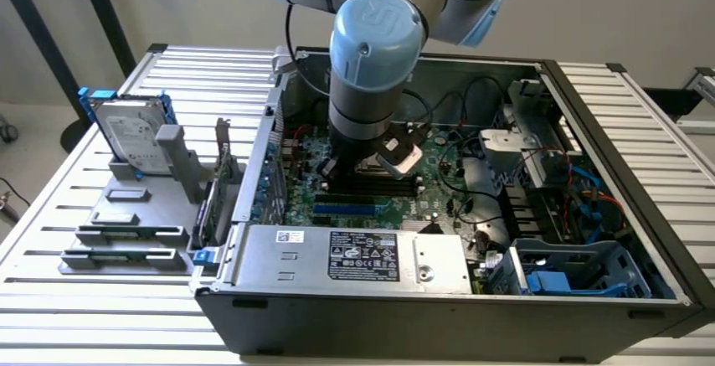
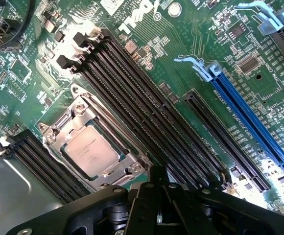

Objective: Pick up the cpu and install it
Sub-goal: 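Install the first cpu locking lever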

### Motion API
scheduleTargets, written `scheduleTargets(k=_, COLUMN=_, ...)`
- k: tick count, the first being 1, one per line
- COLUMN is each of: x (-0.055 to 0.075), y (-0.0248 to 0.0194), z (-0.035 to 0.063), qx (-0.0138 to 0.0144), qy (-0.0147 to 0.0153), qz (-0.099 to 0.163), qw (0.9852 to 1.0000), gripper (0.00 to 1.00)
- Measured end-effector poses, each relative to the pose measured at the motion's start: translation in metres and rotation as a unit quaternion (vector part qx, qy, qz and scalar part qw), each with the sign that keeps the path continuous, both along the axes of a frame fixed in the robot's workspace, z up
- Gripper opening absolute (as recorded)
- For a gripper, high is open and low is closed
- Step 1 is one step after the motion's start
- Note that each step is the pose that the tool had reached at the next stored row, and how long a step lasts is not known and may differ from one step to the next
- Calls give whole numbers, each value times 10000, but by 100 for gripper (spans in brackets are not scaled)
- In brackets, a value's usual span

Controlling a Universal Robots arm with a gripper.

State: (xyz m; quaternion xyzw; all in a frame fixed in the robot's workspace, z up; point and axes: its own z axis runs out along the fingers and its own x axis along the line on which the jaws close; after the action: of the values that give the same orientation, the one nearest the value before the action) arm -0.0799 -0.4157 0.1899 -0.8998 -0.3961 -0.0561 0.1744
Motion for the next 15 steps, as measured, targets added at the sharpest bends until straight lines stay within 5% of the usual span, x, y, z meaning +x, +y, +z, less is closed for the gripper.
scheduleTargets(k=6, x=0, y=52, z=110, qx=1, qy=2, qz=1, qw=10000, gripper=11)
scheduleTargets(k=15, x=1, y=278, z=125, qx=0, qy=6, qz=39, qw=10000, gripper=11)
